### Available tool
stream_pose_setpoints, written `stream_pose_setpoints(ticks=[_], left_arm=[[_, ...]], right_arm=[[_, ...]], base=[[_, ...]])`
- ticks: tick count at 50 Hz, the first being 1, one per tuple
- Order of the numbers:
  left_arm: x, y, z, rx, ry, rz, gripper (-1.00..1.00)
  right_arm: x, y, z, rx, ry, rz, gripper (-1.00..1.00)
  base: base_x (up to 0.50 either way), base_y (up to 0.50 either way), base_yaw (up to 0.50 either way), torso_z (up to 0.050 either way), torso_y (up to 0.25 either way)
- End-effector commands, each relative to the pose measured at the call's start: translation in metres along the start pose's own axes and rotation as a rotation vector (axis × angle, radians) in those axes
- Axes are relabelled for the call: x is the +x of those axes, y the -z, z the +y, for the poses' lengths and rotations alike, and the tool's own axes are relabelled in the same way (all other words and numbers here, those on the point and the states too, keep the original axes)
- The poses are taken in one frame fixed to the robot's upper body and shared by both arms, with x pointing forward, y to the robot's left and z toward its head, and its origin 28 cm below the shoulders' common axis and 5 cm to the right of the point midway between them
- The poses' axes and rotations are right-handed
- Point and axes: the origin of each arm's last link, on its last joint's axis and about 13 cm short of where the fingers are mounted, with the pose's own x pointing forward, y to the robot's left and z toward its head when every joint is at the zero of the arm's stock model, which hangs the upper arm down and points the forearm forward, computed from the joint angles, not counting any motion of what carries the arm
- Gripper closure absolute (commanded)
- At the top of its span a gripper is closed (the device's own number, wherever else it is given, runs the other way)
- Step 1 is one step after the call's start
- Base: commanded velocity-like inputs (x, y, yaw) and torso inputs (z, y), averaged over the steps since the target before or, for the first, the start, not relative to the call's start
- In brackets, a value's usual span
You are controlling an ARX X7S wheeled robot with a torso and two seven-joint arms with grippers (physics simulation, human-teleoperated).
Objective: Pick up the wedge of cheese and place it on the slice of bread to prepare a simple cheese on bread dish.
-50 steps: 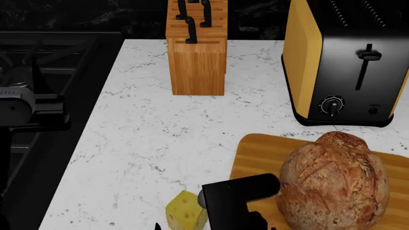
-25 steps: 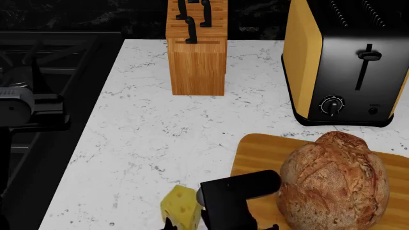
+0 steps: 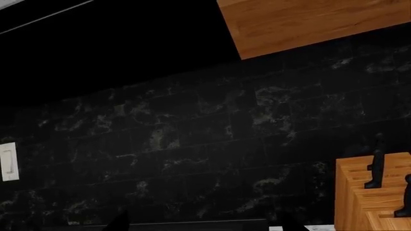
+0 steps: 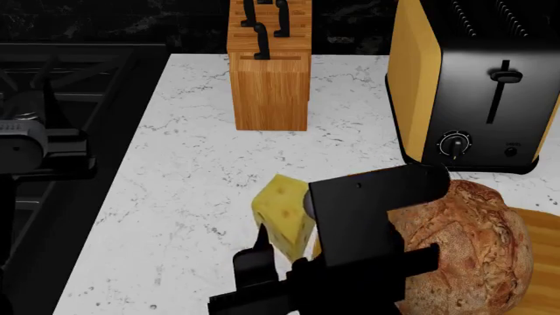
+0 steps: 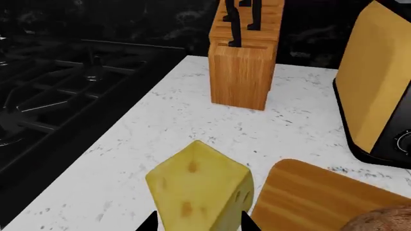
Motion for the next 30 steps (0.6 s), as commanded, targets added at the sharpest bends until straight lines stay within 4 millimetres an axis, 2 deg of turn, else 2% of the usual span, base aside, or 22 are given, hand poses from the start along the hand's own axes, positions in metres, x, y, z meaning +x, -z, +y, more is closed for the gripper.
stream_pose_setpoints(ticks=[1, 16, 30], left_arm=[[0.0, 0.0, 0.0, 0.0, -0.002, 0.0, -1.0], [0.0, -0.001, 0.0, -0.002, 0.005, 0.001, -1.0], [0.0, 0.0, 0.0, 0.0, 0.004, -0.001, -1.0]], right_arm=[[-0.021, -0.038, -0.013, -0.038, 0.075, -0.101, 1.0], [-0.037, -0.082, -0.033, 0.03, 0.102, -0.17, 1.0], [-0.054, -0.092, -0.046, 0.077, 0.175, -0.211, 1.0]], base=[[0.0, 0.0, 0.0, 0.0, 0.0], [0.0, 0.0, 0.0, 0.0, 0.0], [0.0, 0.0, 0.0, 0.0, 0.001]])
